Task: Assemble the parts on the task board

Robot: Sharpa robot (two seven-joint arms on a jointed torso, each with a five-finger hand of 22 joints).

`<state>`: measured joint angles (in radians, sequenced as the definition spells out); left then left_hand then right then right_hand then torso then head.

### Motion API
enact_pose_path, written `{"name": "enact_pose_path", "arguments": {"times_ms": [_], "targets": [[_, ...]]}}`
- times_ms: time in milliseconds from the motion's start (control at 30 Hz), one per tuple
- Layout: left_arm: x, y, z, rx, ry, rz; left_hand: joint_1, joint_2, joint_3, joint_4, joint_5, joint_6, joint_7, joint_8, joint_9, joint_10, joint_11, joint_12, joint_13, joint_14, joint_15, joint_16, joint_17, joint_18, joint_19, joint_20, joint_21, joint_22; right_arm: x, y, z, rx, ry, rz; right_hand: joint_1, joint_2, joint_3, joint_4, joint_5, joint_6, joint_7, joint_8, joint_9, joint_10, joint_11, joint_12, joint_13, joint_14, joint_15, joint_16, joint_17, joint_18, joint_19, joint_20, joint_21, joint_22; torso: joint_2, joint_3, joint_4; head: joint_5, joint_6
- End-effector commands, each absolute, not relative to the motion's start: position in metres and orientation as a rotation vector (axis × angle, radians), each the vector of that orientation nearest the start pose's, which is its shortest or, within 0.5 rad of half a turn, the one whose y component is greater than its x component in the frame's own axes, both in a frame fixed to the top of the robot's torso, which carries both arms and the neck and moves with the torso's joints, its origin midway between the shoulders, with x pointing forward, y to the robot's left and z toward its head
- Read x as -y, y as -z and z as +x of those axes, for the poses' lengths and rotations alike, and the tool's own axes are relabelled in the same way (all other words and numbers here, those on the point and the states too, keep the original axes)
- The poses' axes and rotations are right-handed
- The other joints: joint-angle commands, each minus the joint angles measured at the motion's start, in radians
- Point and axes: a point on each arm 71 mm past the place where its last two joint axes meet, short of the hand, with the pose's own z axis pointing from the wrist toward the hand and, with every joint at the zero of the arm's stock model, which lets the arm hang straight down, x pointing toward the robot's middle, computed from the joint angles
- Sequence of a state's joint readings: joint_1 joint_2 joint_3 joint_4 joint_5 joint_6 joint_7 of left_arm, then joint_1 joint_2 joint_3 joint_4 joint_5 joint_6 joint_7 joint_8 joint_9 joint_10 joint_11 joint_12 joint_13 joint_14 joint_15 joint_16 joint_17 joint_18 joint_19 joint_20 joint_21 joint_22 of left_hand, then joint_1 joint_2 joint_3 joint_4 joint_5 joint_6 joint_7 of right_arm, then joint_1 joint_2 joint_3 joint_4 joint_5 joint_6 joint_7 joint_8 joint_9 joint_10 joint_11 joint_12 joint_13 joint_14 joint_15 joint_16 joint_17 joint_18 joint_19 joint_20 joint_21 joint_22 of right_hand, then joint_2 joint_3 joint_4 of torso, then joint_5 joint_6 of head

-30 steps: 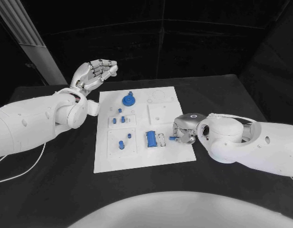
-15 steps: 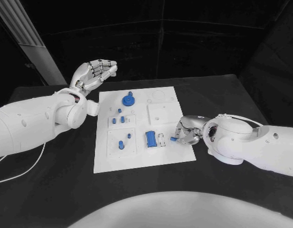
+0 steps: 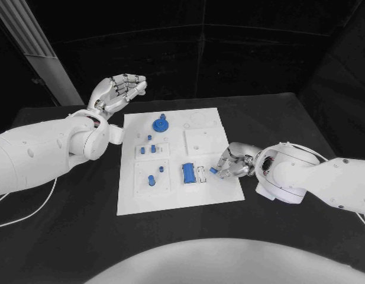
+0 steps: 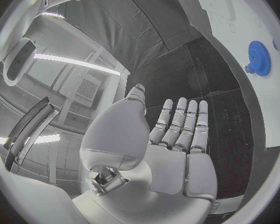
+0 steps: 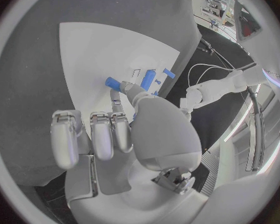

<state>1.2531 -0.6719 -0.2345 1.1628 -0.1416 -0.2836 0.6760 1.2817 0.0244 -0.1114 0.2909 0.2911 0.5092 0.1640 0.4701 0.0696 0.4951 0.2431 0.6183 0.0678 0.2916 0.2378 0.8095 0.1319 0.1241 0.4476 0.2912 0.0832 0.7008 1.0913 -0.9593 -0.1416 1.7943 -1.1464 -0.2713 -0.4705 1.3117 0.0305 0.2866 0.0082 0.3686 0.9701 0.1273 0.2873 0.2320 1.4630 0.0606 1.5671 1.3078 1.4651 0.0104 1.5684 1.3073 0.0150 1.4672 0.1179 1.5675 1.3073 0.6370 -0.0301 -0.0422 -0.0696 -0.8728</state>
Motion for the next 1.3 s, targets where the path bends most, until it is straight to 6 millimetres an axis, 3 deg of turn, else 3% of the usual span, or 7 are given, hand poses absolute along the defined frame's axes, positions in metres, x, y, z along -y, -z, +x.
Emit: {"name": "enact_pose_path", "arguments": {"times_ms": [33,700,1300], "targets": [[-0.228,0.201,0.530,-1.202,1.527,-0.633,-0.001,0.011,-0.005,0.001,0.005,-0.005,0.116,0.004,-0.001,-0.008,-0.001,0.006,-0.002,-0.001,-0.001,0.004,-0.001,-0.017,-0.002,0.000,-0.005,-0.001,0.201,0.266,0.390,-2.199,-0.659,0.509,-0.009,0.002,0.000,0.004,0.003,0.006,-0.001,0.007,0.009,0.108,-0.001,0.004,0.263,0.106,-0.006,0.002,0.263,-0.015,0.104,-0.007,0.003,0.263,0.000,0.0006,0.0004,-0.001,0.000],[-0.226,0.201,0.531,-1.204,1.528,-0.633,0.000,0.011,-0.007,0.001,0.005,-0.005,0.116,0.005,-0.001,-0.008,-0.001,0.008,-0.002,0.000,-0.001,0.005,-0.003,-0.017,-0.001,0.000,-0.005,0.000,0.200,0.279,0.388,-2.328,-0.770,0.929,-0.012,0.001,-0.004,0.005,0.014,0.005,0.001,0.008,0.010,0.108,0.000,0.004,0.263,0.106,-0.005,0.002,0.263,-0.015,0.104,-0.006,0.003,0.263,-0.001,0.0000,0.0009,0.000,0.000],[-0.225,0.201,0.531,-1.205,1.528,-0.633,0.000,0.011,-0.007,0.001,0.005,-0.005,0.116,0.005,-0.001,-0.008,-0.001,0.008,-0.002,0.000,-0.001,0.005,-0.003,-0.017,-0.001,0.000,-0.005,0.000,0.196,0.284,0.391,-2.342,-0.781,1.053,-0.019,-0.001,-0.012,0.009,0.016,0.003,0.002,0.008,0.009,0.108,0.001,0.004,0.263,0.106,-0.003,0.002,0.263,-0.015,0.104,-0.005,0.003,0.263,0.000,-0.0001,-0.0002,0.001,0.000]]}}
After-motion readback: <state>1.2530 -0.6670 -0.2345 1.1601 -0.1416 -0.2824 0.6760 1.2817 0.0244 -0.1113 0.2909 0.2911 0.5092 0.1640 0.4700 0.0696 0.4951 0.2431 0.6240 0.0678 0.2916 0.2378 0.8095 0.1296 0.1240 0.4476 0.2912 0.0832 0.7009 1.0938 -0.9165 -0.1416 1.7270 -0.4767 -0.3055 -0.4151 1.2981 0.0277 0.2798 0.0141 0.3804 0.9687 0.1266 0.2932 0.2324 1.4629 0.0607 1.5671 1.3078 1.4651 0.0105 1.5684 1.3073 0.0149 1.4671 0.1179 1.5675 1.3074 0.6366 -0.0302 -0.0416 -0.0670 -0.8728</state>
